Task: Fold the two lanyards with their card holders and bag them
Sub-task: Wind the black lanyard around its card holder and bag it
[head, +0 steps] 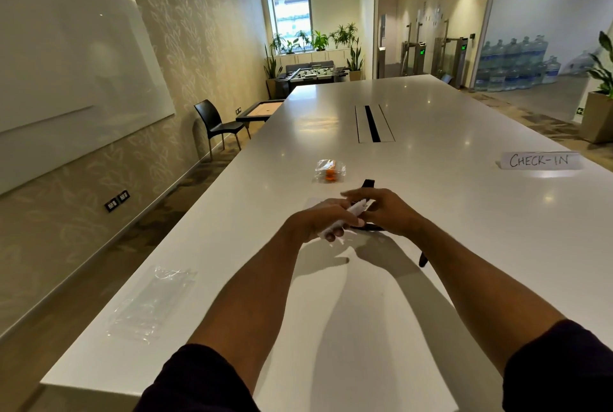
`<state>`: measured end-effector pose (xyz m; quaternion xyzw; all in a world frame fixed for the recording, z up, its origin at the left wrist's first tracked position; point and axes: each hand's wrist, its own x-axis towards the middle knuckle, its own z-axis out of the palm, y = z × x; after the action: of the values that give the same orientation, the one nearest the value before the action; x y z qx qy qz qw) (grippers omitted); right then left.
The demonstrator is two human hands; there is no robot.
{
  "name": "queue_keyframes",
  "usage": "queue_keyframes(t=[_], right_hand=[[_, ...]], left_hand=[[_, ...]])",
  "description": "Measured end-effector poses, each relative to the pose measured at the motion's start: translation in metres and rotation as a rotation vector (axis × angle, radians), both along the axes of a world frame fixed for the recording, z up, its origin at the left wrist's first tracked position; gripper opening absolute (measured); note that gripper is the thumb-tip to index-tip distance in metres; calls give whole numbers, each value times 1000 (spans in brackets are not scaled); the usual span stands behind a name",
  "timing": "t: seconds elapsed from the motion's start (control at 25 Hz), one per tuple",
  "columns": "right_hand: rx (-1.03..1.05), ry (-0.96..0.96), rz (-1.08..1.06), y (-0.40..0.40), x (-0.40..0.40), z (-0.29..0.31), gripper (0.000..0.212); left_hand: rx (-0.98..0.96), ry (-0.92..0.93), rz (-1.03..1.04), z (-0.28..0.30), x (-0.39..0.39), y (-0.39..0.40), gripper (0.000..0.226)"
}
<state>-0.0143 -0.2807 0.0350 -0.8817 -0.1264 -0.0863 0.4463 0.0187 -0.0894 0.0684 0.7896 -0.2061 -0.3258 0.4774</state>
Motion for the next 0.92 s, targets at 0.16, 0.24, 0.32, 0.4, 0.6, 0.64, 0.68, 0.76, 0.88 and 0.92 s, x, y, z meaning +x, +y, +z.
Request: queue_keyframes(t=[0.16, 0.24, 0.32, 0.4, 0.6, 0.64, 0.68, 0.76, 0.88, 0.92], right_hand=[[17, -30, -34, 4, -1, -3, 19], [37, -29, -14, 5, -1, -3, 35], [38, -14, 73, 7, 0, -1, 56], [34, 24, 166, 11, 1, -2, 63], [-23, -6, 89, 20, 2, -3, 58], [-53, -50, 61, 21, 2, -2, 51], [-78, -94, 28, 21, 2, -1, 41], [-196, -168, -82, 18, 1, 2, 21], [-400, -263, -188, 13, -1, 3, 14], [-394, -293, -187, 13, -2, 2, 14]], left_hand=[[-73, 65, -54, -1, 2, 18, 41], [-66, 101, 7, -2, 7, 25, 44], [-33, 57, 37, -3, 10, 27, 31], [1, -32, 66, -1, 12, 27, 21], [-3, -203, 176, -7, 23, 33, 15], [7, -223, 187, -8, 26, 35, 16], [17, -239, 196, -8, 28, 37, 18], [25, -265, 207, -7, 31, 41, 23], [16, -285, 189, -5, 35, 46, 26], [19, -289, 187, -5, 36, 46, 23]])
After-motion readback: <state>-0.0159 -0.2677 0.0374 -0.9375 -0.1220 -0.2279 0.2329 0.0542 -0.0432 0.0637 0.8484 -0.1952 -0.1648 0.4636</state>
